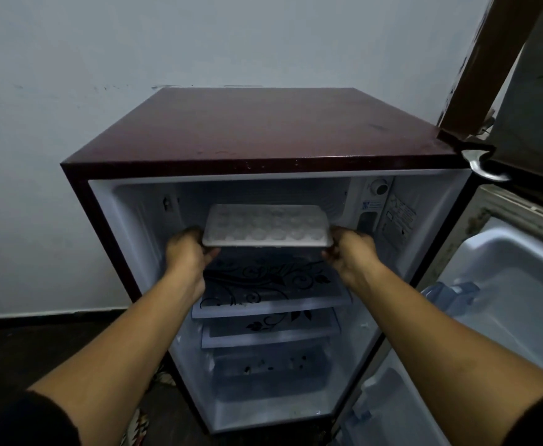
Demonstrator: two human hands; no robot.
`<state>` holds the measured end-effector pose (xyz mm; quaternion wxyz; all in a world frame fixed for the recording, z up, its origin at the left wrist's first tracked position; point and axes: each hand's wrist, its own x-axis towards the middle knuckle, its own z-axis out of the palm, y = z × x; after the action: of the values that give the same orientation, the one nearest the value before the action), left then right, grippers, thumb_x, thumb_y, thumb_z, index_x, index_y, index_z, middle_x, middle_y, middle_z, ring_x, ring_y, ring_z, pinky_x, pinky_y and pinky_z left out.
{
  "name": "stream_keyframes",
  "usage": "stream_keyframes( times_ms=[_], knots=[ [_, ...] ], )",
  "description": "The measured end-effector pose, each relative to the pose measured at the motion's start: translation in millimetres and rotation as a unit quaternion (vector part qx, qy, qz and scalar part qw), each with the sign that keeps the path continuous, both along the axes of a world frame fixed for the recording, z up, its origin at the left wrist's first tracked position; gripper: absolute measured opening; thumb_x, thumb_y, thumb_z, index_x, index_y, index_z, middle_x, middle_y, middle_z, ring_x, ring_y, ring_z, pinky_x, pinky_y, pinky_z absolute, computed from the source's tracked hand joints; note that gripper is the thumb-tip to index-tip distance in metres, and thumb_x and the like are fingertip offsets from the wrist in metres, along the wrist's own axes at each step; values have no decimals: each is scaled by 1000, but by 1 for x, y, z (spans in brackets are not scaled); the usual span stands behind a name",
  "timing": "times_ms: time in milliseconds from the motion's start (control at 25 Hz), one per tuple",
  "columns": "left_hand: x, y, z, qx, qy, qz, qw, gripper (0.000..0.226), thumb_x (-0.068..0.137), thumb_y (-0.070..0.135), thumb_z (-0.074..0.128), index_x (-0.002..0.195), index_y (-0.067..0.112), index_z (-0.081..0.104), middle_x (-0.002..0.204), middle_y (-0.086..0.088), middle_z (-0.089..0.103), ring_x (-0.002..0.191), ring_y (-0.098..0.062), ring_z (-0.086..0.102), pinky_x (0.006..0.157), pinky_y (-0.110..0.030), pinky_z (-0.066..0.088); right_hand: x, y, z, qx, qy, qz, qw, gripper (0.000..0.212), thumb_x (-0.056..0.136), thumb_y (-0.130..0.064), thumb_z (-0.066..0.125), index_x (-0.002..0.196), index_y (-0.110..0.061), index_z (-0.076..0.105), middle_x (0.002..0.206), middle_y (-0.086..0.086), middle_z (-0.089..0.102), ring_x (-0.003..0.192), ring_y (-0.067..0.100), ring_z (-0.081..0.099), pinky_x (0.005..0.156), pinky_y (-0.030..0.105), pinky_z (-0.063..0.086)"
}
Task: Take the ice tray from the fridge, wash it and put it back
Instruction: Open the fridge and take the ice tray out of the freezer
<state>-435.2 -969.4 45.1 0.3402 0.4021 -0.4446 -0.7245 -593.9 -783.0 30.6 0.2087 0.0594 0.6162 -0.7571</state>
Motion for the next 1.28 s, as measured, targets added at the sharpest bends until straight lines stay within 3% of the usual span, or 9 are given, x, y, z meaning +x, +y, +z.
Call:
stream_keyframes(
  times_ms=[240, 480, 640, 720, 880, 1080, 1280],
  knots=[
    [14, 9, -8, 27, -53, -55, 997, 29, 108, 6, 46, 94, 10, 70, 95, -8, 71, 82, -20, 65, 69, -29, 52, 16, 14, -6, 20, -26, 26, 999, 12, 102, -8, 56, 98, -8, 67, 93, 10, 71, 76, 21, 64, 50, 26, 47],
    [55, 25, -16, 7, -84, -101, 991, 28, 107, 7, 46, 112, 7, 74, 101, -12, 78, 85, -23, 73, 75, -34, 59, 51, 37, -11, 41, -20, 51, 998, 18, 99, -6, 51, 99, -4, 69, 79, 8, 67, 58, 17, 54, 42, 25, 35],
    [93, 40, -7, 1, -87, -107, 990, 24, 107, 5, 47, 106, 9, 70, 93, -7, 76, 77, -19, 71, 51, -23, 56, 92, 57, -2, 91, -9, 66, 994, 23, 101, -13, 47, 83, -11, 62, 68, 4, 63, 54, 17, 51, 41, 25, 31],
    [113, 46, -3, 4, -82, -104, 991, 23, 109, 7, 47, 101, 12, 68, 93, -6, 75, 77, -19, 71, 48, -21, 55, 117, 66, 4, 105, -7, 70, 992, 24, 101, -16, 47, 80, -14, 59, 63, 1, 61, 52, 15, 50, 42, 25, 30],
    [156, 48, -8, -16, -98, -137, 986, 20, 111, 18, 49, 110, 11, 68, 102, -7, 76, 86, -20, 74, 58, -28, 59, 174, 83, 15, 132, -3, 64, 989, 25, 102, -23, 49, 88, -15, 68, 66, -1, 64, 47, 11, 55, 42, 23, 32],
    [205, 59, -18, -37, -118, -189, 974, 20, 109, 19, 53, 96, 13, 67, 102, -9, 74, 94, -25, 72, 76, -38, 58, 244, 109, 9, 145, 0, 19, 989, 20, 98, -31, 56, 91, -15, 66, 68, 5, 60, 52, 18, 51, 46, 25, 28],
    [241, 85, -23, -42, -130, -272, 953, 27, 111, 22, 50, 90, 14, 66, 95, -5, 74, 89, -23, 73, 75, -37, 58, 319, 151, -2, 152, -26, -55, 987, 23, 102, -29, 54, 94, -11, 64, 70, 10, 58, 49, 18, 47, 41, 22, 26]
  ],
)
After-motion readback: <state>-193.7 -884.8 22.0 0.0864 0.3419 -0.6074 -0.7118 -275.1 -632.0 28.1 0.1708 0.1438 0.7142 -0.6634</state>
